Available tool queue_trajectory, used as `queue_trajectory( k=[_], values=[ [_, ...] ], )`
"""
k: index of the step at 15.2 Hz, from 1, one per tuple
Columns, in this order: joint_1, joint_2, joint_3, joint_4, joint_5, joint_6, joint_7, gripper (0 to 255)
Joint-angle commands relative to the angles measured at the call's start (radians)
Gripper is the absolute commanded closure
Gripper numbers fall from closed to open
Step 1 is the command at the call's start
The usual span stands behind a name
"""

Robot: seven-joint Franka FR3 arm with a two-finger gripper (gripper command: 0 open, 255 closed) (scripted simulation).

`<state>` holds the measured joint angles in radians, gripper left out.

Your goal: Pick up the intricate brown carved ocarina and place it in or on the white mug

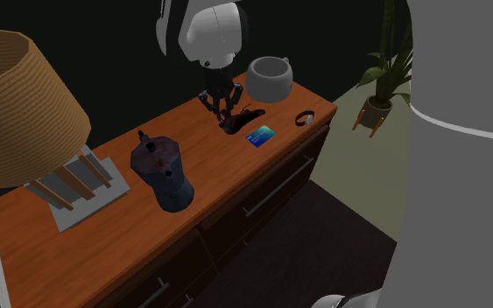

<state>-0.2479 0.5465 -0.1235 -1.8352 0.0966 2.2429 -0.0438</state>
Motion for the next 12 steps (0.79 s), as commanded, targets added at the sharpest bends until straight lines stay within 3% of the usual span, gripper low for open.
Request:
queue_trajectory(
  k=[1,12],
  values=[
    [0.0,0.0,0.0,0.0,0.0,0.0,0.0,255],
    [0.006,-0.094,-0.009,0.017,-0.016,-0.11,0.01,255]
  ],
)
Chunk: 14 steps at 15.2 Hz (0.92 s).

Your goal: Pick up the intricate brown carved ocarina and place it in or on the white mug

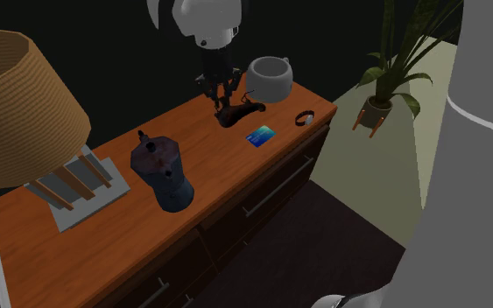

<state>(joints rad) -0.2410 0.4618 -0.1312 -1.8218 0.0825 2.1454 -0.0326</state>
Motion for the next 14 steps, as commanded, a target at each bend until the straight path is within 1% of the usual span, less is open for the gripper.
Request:
queue_trajectory(
  k=[1,14],
  values=[
    [0.0,-0.017,-0.002,0.006,-0.003,-0.023,0.0,255],
    [0.004,-0.102,-0.009,0.064,-0.018,-0.165,0.011,255]
  ],
)
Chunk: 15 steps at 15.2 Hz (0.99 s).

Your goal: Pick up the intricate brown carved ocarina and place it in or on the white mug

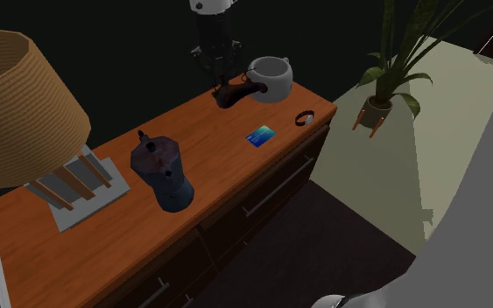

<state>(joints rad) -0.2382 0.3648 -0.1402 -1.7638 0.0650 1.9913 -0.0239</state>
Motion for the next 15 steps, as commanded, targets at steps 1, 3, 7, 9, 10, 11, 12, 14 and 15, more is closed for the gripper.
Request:
queue_trajectory(
  k=[1,3,7,9,10,11,12,14,15],
  values=[
    [0.001,-0.011,0.0,0.012,-0.002,-0.023,0.003,255],
    [0.002,-0.021,-0.001,0.025,-0.004,-0.046,0.004,255],
    [0.002,-0.04,-0.002,0.053,-0.007,-0.093,0.007,255],
    [-0.011,-0.019,-0.008,0.093,-0.005,-0.112,-0.012,255],
    [-0.025,0.005,-0.014,0.129,-0.002,-0.125,-0.03,255],
    [-0.04,0.03,-0.019,0.168,0.001,-0.139,-0.048,255],
    [-0.054,0.057,-0.024,0.208,0.004,-0.154,-0.066,255],
    [-0.084,0.113,-0.032,0.297,0.011,-0.186,-0.1,255],
    [-0.1,0.144,-0.035,0.345,0.015,-0.205,-0.116,255]
  ],
)
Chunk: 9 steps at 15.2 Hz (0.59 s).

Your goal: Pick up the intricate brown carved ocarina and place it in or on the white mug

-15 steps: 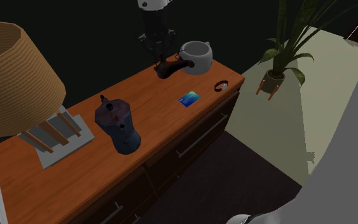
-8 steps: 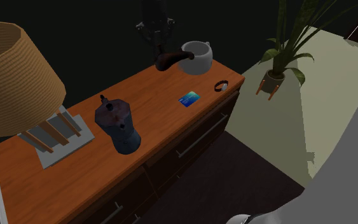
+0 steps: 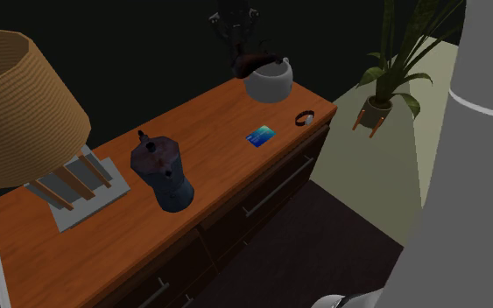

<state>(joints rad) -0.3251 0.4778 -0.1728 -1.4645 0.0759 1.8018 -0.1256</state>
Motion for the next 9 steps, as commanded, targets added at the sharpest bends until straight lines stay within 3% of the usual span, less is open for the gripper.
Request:
queue_trajectory(
  k=[1,6,8,9],
  values=[
    [-0.029,0.063,-0.005,0.097,0.008,-0.035,-0.03,255],
    [-0.12,0.266,-0.012,0.437,0.03,-0.172,-0.099,255],
    [-0.169,0.398,-0.009,0.667,0.04,-0.269,-0.118,255],
    [-0.2,0.503,-0.004,0.856,0.046,-0.352,-0.122,255]
  ],
)
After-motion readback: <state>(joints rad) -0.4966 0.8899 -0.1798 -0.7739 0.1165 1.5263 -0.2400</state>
